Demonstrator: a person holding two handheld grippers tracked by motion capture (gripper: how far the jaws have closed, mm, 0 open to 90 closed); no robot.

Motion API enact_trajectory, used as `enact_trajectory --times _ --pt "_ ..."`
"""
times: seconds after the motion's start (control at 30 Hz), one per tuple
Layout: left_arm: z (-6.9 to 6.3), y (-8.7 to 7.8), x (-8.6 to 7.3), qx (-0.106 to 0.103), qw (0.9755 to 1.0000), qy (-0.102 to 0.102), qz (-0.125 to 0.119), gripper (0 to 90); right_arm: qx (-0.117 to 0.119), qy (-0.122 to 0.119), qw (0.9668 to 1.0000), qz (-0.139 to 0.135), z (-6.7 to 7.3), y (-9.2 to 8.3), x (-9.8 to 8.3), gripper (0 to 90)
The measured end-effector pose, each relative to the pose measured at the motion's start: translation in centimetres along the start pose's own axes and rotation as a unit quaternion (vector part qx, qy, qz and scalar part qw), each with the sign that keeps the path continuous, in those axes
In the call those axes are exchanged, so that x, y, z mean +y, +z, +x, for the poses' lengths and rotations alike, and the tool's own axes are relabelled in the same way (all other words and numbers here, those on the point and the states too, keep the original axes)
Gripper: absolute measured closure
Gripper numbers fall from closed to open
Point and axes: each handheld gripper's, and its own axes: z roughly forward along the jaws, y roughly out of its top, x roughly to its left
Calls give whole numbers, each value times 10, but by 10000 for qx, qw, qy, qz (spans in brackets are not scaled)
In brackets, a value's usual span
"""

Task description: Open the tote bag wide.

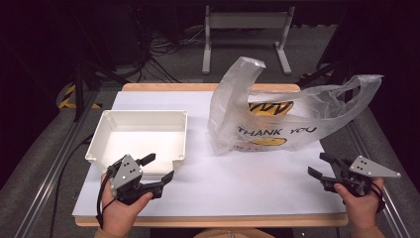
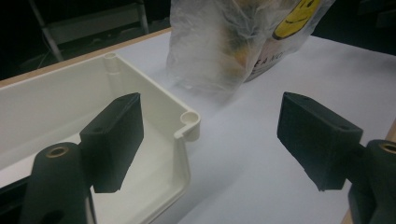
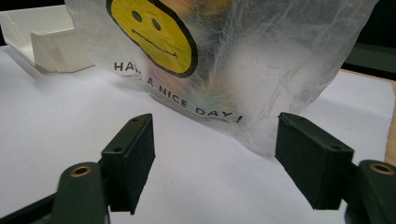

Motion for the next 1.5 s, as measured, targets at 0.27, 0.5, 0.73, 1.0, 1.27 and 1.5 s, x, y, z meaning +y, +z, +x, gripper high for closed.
enact_trajectory --times 0.27,0.5,0.73,1.0,1.27,1.5 --pt "-12 21 23 -328 9993 85 -129 221 30 36 10000 46 -1 1 0 261" --pt "-21 46 44 -547 9979 240 -245 207 71 38 9999 60 -2 2 0 207" --pt "-19 69 52 -490 9981 135 -353 199 102 41 9999 18 -3 3 2 155" --pt "-25 93 65 -679 9968 -9 -415 152 -5 96 9999 -108 -5 4 2 76" --pt "-32 108 76 -727 9966 103 -381 126 -50 146 9994 -323 -6 4 3 62" --pt "-33 126 82 -619 9969 244 -409 132 -16 163 9994 -316 -6 6 2 64"
